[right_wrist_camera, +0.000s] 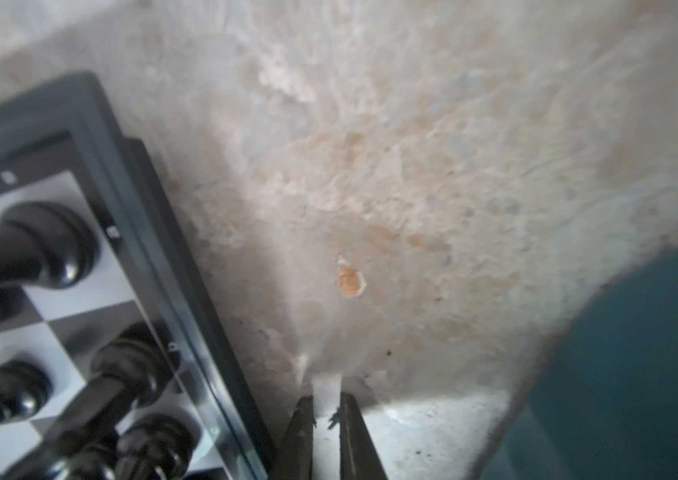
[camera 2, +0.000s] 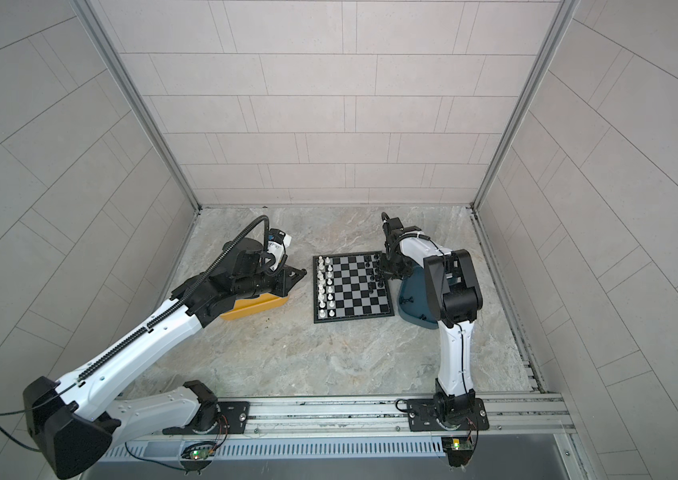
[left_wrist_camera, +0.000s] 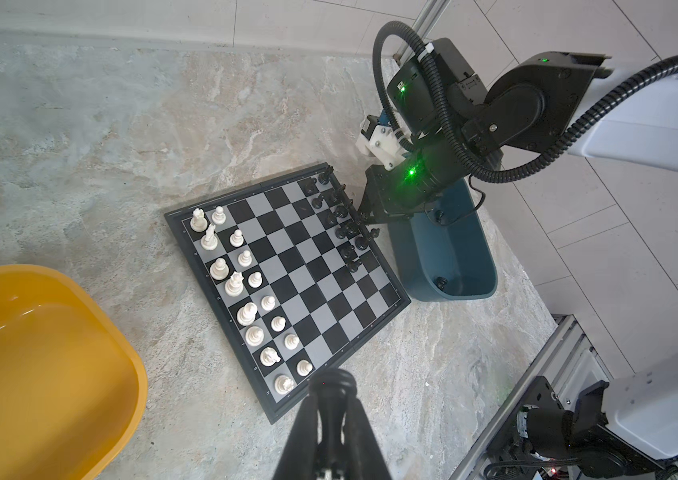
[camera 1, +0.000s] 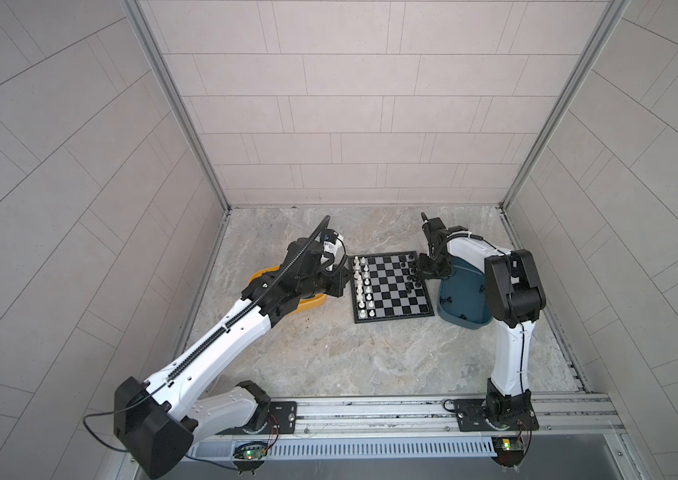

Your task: Set up the chess pieces on the board

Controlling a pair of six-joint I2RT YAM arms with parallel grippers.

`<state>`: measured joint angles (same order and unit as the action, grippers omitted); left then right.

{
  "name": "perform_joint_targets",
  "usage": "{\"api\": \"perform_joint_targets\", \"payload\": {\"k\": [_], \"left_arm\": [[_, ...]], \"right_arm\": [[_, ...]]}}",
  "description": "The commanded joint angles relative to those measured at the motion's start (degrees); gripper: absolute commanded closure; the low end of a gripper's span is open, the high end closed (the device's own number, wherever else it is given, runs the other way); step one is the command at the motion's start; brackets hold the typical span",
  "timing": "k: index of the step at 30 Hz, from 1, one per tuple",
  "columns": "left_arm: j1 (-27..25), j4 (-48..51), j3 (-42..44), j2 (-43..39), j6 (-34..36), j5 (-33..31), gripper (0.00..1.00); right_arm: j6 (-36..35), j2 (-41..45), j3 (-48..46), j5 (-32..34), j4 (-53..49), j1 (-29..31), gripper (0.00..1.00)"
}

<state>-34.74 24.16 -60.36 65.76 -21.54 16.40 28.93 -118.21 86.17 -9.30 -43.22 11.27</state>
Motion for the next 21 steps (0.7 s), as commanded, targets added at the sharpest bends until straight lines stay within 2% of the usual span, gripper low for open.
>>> {"api": "perform_joint_targets", "payload": {"k": [1,7,15,18,21], "left_arm": [[0.54,1.75,0.09,-1.77,0.51,-0.32,1.0],[0.99,4.14,-0.05,-2.69,1.57,-0.36,1.0],[1.96,7.05,-0.1,-3.07,1.85,0.63,1.0],[2.11,8.53,-0.83,-1.82,2.16,2.53,1.0],[1.8,10.75,-2.53,1.76,3.88,7.9,1.0]], "right_arm": [[0.17,1.72,-2.49,-3.76,0.46,2.81,0.86],[3.29,5.01,-7.33,-5.68,4.55,7.33,0.86],[7.69,6.77,-8.94,-7.55,8.65,14.52,0.86],[8.82,8.52,-10.04,-8.9,10.49,15.03,0.85],[8.06,12.79,-10.44,-5.74,6.89,13.17,0.85]]}}
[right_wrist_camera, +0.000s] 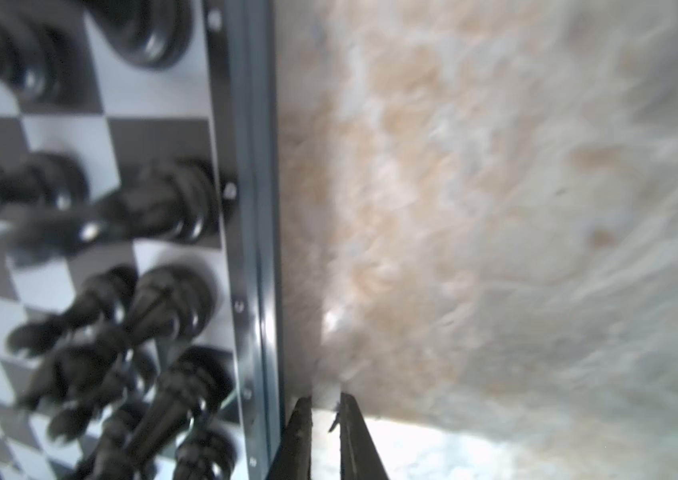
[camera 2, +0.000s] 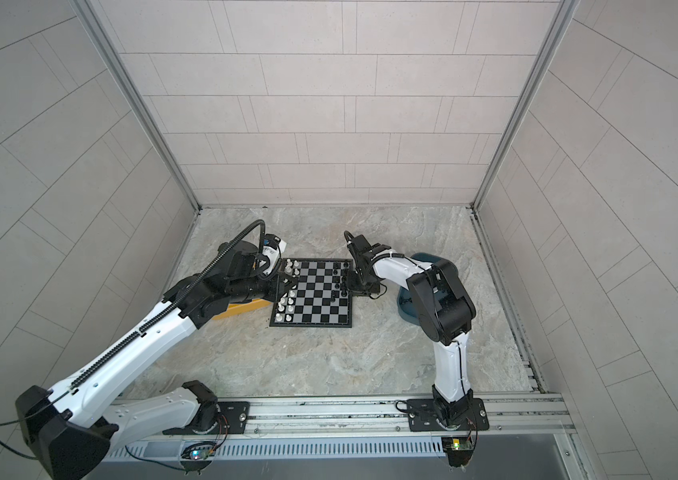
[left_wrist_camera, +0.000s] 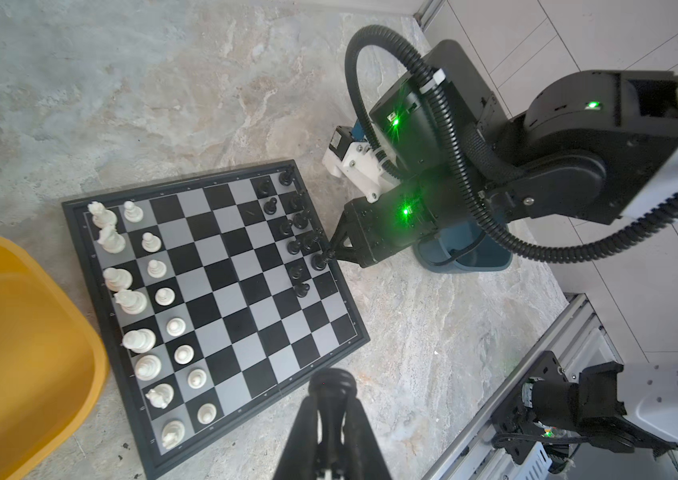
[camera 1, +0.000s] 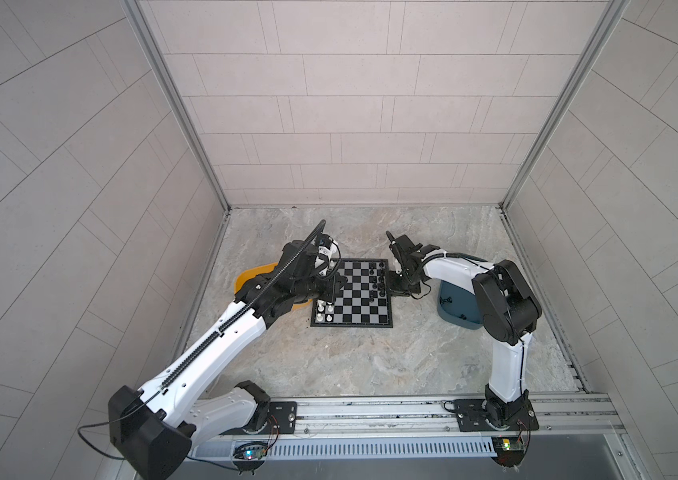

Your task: Set up the chess pieces on the board

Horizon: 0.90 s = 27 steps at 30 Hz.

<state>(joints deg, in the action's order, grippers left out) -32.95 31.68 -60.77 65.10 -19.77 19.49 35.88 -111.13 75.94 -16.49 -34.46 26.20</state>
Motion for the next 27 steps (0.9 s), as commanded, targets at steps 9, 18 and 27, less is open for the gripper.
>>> {"api": "perform_joint_targets", "payload": {"k": [9,18,27], "left_arm": [[-11.38,16.29,-14.23,20.3,7.11,2.41,1.0],[-20.49,27.71,-31.34,42.09,6.82,-5.62,1.0],[-22.84,30.95,-37.62,51.87,5.38,-13.1,1.0]], "right_arm": [[-7.28,28.57,-4.71,4.54,-14.9,-12.32,0.7],[-12.35,50.01,-12.71,4.57,-16.33,-18.41,0.26],[-14.67,53.78,-13.06,-0.09,-18.13,-21.24,0.17]]}}
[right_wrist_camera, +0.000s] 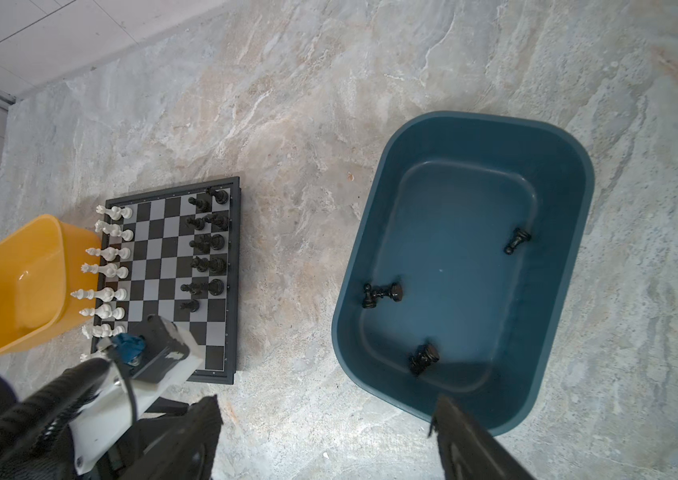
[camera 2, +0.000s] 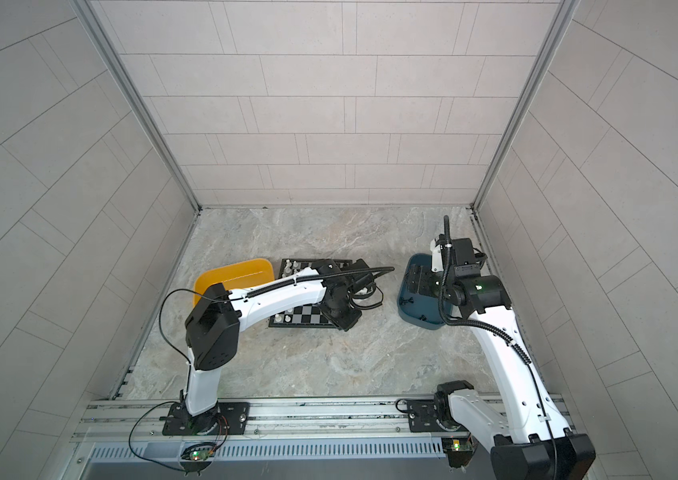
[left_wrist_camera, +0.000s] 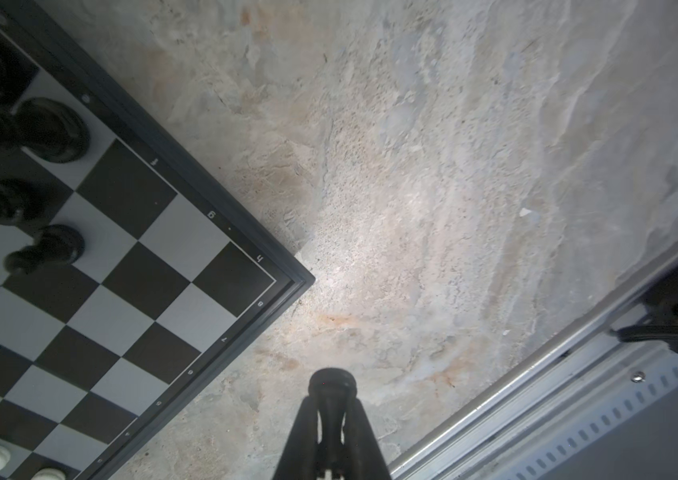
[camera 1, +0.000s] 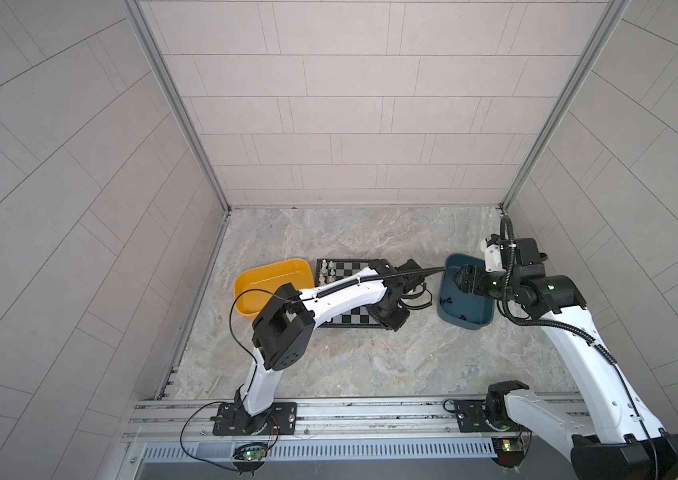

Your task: Set up the chess pieces on the board

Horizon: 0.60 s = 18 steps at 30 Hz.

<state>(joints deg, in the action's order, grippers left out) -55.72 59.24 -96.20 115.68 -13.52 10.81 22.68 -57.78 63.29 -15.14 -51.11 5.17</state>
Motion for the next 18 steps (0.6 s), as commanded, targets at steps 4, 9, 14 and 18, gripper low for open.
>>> {"api": "perform_joint_targets", "payload": {"k": [4,9,14,18], "left_arm": [[-0.09,2.37,-3.02,3.15,-1.62,-6.73,1.0],[0.3,2.38,-4.51,5.49,-2.58,-9.67,1.0],[0.35,2.81,-5.35,7.63,-2.35,-10.35,1.0],[0.53,3.03,-5.9,8.44,-2.36,-12.18,1.0]], "right_arm": [[-1.31,0.72,-0.99,-2.13,-1.01,-0.18,0.15],[-1.32,0.8,-1.36,-2.27,-0.74,-0.17,0.14],[-1.41,0.82,-1.31,-2.01,-0.74,-0.17,0.14],[-1.32,0.86,-1.32,-2.09,-0.74,-0.16,0.14]]}}
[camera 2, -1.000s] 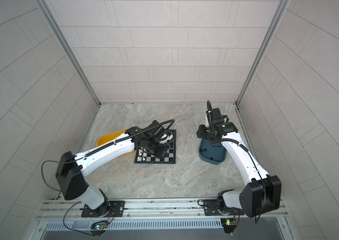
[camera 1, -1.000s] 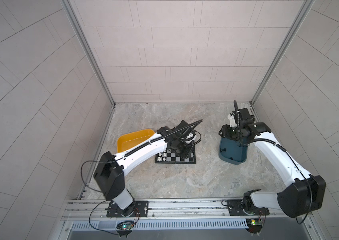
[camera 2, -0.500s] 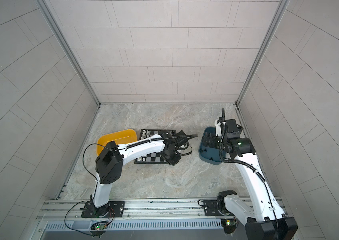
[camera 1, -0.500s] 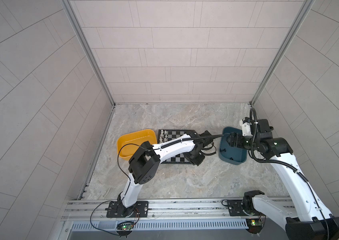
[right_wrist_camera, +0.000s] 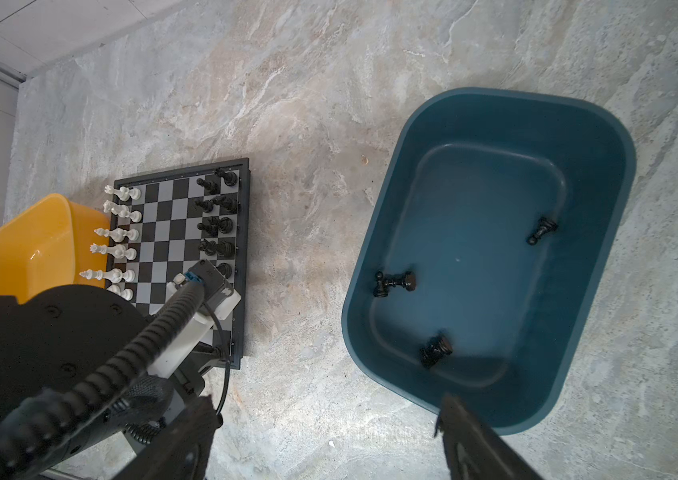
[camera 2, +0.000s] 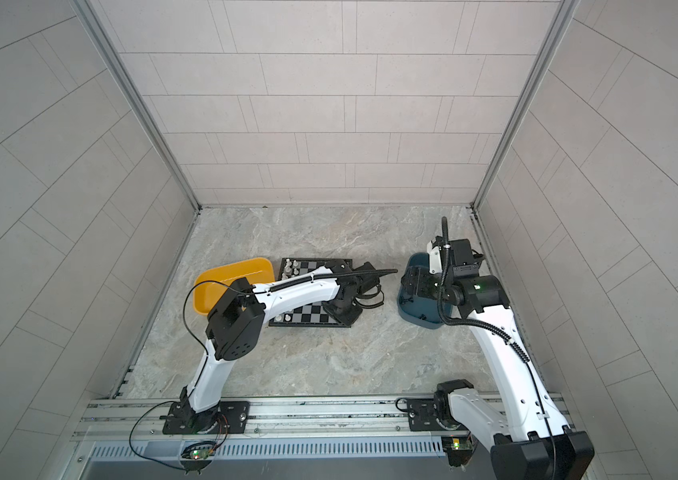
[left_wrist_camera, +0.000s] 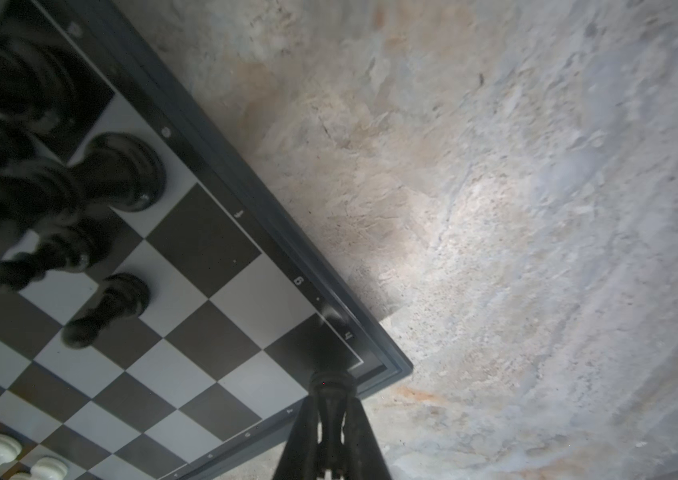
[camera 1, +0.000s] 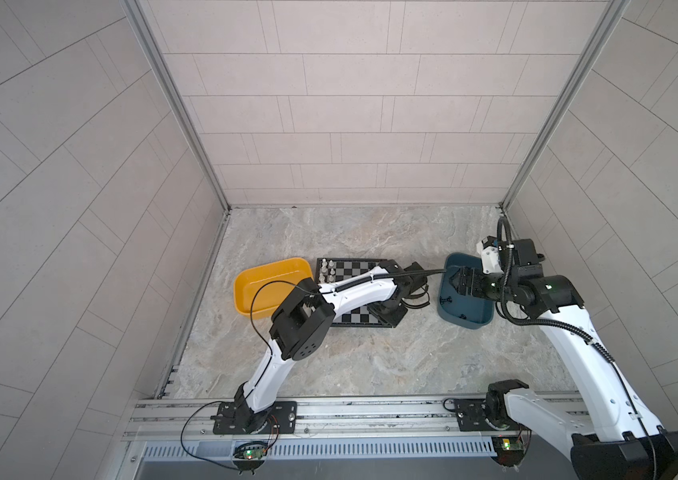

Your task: Set up the chess pieces on the board

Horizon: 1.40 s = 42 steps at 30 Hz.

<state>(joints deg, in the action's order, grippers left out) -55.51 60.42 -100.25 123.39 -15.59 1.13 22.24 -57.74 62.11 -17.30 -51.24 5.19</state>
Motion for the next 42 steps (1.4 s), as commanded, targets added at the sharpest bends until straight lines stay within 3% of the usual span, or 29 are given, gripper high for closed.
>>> {"api": "perform_joint_targets", "payload": {"k": [1,12,19,28,31,42], "left_arm": [[0.38,1.83,-1.88,0.88,-0.27,-2.41,1.0],[0.62,1.79,-2.09,2.46,-0.31,-3.23,0.94],[0.66,1.03,-1.67,1.1,-0.27,-1.41,0.77],[1.34,1.34,-3.46,-2.55,-0.66,1.38,0.62],[1.69,1.68,-3.72,-4.62,-0.38,2.73,0.51],[2.95,1.03,-1.13,-4.3,1.48,5.84,0.6]], "right_arm": [[-0.88,0.86,-0.13,0.08,-0.66,-0.18,0.14],[-0.7,1.11,-0.14,0.25,-0.7,-0.36,0.15],[-0.41,0.9,0.3,0.19,-0.79,-0.66,0.15],[0.57,0.67,1.15,-0.98,-1.24,-1.56,0.15],[0.95,0.6,1.18,-0.97,-1.32,-2.22,0.15],[2.58,1.26,-0.2,-1.53,-0.57,-3.56,0.17]]}}
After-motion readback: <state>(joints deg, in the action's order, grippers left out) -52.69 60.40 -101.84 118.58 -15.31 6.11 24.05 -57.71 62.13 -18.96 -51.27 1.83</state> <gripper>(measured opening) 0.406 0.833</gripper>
